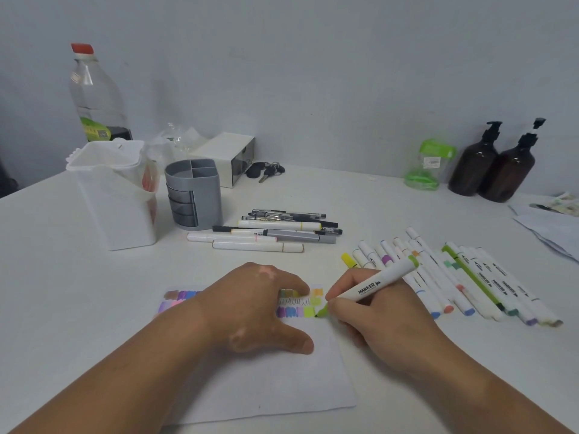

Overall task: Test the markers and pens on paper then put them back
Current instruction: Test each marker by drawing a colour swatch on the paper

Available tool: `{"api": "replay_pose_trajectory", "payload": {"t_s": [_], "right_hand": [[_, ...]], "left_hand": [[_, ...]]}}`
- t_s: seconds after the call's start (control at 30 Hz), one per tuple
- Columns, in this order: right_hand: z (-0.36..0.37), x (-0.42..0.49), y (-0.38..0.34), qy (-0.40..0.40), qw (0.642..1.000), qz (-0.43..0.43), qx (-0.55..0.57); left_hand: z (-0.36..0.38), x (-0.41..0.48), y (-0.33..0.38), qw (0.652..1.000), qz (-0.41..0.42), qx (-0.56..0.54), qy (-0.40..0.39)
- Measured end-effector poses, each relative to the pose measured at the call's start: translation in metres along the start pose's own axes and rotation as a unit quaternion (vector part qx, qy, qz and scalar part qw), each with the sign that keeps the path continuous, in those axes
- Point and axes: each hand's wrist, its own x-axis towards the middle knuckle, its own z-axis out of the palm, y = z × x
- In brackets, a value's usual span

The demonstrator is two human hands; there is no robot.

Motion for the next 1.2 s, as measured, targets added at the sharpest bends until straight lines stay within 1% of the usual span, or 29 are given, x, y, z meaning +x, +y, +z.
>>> {"api": "replay_pose_trajectory", "payload": {"t_s": [0.2,0.3,0.63,0.73,0.83,1.2], "right_hand": [[0.0000,0.0005,-0.0014,0.001,1.000,0.003,0.006],[-0.0005,0.0005,-0.0012,0.016,1.000,-0.001,-0.002],[-0.0006,0.0008,-0.0021,0.014,1.000,0.007,-0.016],[-0.0010,0.0010,-0.0016,0.030,0.999,0.000,-0.029],[-0.0023,0.0006,-0.0015,0.020,0.999,-0.001,-0.034],[-0.0022,0.0007,0.0004,0.030,0.999,-0.003,-0.025]], "left_hand": [[0.0004,0.0006,-0.0015,1.000,0.001,-0.004,0.002],[0.0003,0.0008,-0.0016,1.000,0.000,-0.003,-0.002],[0.0008,0.0007,-0.0014,1.000,0.002,-0.003,-0.001],[0.0006,0.0003,-0.0014,1.000,0.002,-0.005,0.001],[0.0001,0.0000,-0.0016,1.000,0.003,-0.005,0.001],[-0.0013,-0.0010,0.0011,1.000,-0.004,0.000,-0.004]]}}
